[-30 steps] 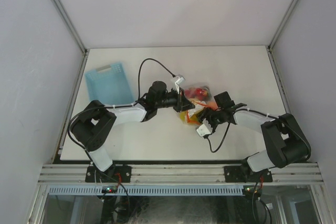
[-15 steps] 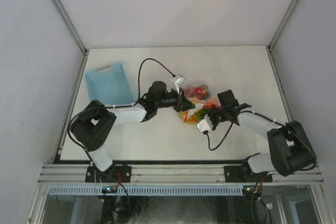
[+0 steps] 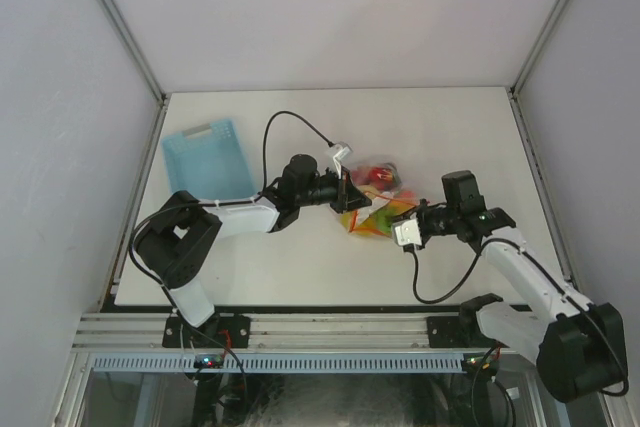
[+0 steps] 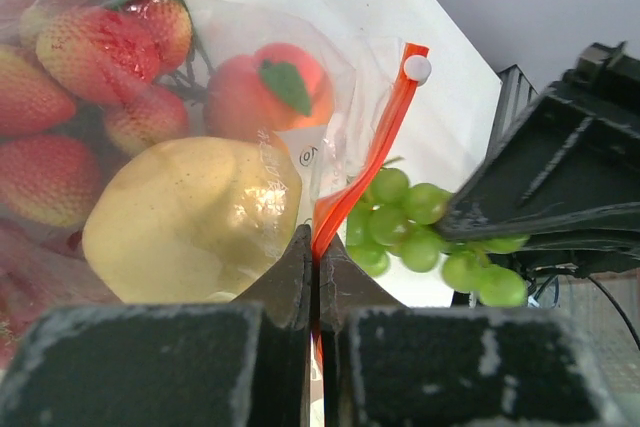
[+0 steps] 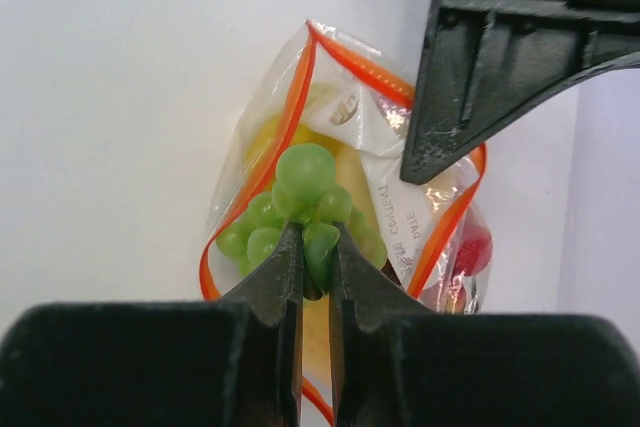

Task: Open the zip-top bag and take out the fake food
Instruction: Pick up the fake fruit from the zipper food storage bag, then place the fake fruit in the bin.

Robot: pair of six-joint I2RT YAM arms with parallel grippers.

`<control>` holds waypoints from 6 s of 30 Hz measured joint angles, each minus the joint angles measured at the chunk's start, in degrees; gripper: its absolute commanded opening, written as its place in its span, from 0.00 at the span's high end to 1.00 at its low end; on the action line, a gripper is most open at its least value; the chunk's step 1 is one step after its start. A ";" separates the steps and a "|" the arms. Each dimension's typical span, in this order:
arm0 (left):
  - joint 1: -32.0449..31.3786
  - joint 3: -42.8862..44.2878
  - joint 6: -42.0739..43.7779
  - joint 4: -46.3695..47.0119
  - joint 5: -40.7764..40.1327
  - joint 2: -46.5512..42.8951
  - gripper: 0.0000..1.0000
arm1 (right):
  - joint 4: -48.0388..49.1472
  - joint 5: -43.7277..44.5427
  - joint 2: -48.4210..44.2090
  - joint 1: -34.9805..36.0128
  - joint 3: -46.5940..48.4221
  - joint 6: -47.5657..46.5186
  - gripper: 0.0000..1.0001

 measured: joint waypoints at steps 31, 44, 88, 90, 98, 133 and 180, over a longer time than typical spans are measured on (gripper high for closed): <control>0.00 0.00 -1.84 0.48 -2.82 -0.50 0.50 | 13.44 -9.92 -11.82 -6.43 8.85 48.85 1.00; 0.00 -10.88 3.72 8.48 -9.68 -16.11 0.09 | 18.23 -11.65 -8.96 -8.17 9.73 62.40 1.00; -12.11 -1.49 21.81 18.99 -13.40 -8.07 0.43 | 20.74 -13.99 -4.07 -6.95 15.15 75.23 1.00; -12.15 -1.40 21.07 19.41 -13.14 -7.98 0.54 | 20.76 -13.92 -4.07 -6.95 15.15 75.21 1.00; -12.17 -1.38 19.32 19.80 -10.86 -7.76 0.92 | 20.76 -13.66 -4.07 -6.95 15.15 75.12 0.92; 11.80 -17.46 -9.20 34.38 -4.11 -18.03 0.99 | 23.85 -13.14 -5.03 -8.15 14.40 75.45 0.39; 52.15 28.55 -3.41 -61.81 -15.45 1.90 0.99 | 22.80 -10.99 -6.01 -9.14 10.32 71.73 0.37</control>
